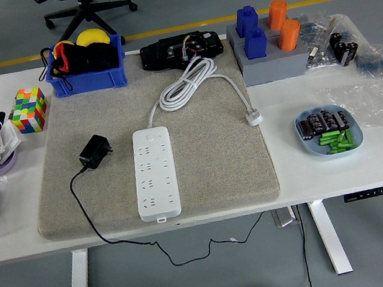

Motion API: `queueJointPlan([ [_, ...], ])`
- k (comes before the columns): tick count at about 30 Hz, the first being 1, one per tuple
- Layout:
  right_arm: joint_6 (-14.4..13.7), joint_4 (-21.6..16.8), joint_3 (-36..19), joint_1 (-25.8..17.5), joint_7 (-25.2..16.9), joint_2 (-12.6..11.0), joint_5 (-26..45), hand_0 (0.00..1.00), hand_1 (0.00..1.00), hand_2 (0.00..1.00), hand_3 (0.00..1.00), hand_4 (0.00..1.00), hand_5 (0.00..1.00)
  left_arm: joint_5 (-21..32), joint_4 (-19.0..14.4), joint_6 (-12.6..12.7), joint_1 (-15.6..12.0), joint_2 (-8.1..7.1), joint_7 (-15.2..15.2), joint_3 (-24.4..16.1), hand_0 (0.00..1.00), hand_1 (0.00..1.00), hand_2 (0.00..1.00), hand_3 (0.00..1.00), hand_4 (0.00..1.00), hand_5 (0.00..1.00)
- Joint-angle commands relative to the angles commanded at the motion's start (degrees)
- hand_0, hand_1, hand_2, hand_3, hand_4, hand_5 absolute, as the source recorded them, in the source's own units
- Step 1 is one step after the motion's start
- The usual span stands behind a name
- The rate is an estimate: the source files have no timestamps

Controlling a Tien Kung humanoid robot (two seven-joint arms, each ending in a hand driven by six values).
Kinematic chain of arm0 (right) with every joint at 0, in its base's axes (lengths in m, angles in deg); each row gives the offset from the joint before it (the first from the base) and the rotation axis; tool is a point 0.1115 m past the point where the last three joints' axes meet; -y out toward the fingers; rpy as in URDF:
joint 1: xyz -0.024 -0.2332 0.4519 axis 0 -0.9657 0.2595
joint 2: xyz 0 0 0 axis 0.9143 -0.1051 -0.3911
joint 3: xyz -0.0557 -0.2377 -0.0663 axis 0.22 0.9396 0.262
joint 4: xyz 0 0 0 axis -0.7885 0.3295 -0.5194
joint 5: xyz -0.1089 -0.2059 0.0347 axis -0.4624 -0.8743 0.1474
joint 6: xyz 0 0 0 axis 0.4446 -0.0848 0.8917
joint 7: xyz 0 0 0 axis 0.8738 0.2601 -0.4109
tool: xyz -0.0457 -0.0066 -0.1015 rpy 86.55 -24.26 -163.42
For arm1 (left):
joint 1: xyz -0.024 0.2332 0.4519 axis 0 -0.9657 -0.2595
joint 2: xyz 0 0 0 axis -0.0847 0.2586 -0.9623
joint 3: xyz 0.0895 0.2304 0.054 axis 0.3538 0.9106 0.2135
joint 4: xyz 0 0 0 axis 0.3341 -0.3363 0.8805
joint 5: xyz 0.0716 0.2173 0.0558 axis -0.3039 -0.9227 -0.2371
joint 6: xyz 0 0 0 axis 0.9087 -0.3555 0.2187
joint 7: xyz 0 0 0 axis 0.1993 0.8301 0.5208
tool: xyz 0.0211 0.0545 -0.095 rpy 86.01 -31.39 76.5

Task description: Pull the plug out,throw it away,press the button

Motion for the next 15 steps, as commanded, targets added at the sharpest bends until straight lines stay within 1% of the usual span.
queueJointPlan([
  [5, -0.1, 0.3, -1.4, -0.1, -0.1, 0.2, -0.5, 0.726, 0.679, 0.660, 0.655, 0.750, 0.612, -0.4, -0.5, 0.6, -0.3, 0.18, 0.5, 0.0, 0.786, 0.768, 0.735, 0.876, 0.735, 0.376],
  [15, -0.1, 0.3, -2.7, -0.4, -0.1, 0.3, -0.9, 0.726, 0.680, 0.660, 0.655, 0.750, 0.613, -0.4, -0.8, 0.3, -0.6, 0.25, 0.6, -0.9, 0.782, 0.765, 0.729, 0.872, 0.735, 0.375],
])
